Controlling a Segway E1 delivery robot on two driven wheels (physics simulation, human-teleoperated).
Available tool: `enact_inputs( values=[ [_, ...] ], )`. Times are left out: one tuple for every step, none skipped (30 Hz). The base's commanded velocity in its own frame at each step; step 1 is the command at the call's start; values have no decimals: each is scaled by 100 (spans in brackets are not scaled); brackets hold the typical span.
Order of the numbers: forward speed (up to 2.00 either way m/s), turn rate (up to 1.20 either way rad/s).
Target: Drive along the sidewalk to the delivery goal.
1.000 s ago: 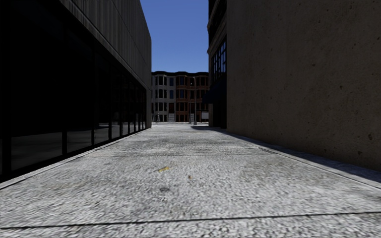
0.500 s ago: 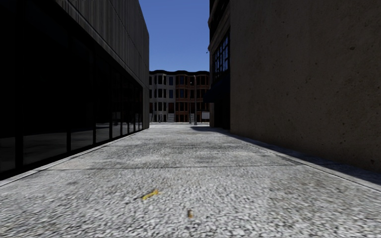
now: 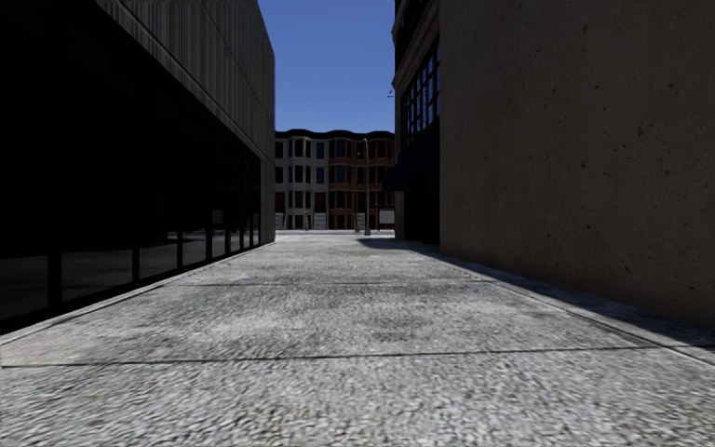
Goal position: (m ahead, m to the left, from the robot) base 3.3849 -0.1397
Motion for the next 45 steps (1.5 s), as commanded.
enact_inputs(
  values=[
    [200,0],
    [200,0],
    [200,0],
    [200,0],
    [200,0],
    [200,0],
    [200,0],
    [200,0],
    [200,0],
    [200,0],
    [200,-15],
    [200,-32],
    [200,-32],
    [200,-37],
    [200,-33],
    [200,0],
    [200,0],
    [200,0],
    [200,0],
    [200,0],
    [200,0],
    [200,0],
    [200,0],
    [200,0],
    [200,0],
    [200,0],
    [200,0],
    [200,0],
    [200,0],
    [200,0],
    [200,0],
    [200,0],
    [200,0],
    [200,0],
    [200,0],
    [200,0],
    [200,0],
    [200,0],
    [200,0],
    [200,0],
    [200,0],
    [200,0],
    [200,0],
    [200,0],
    [200,0]
  ],
)
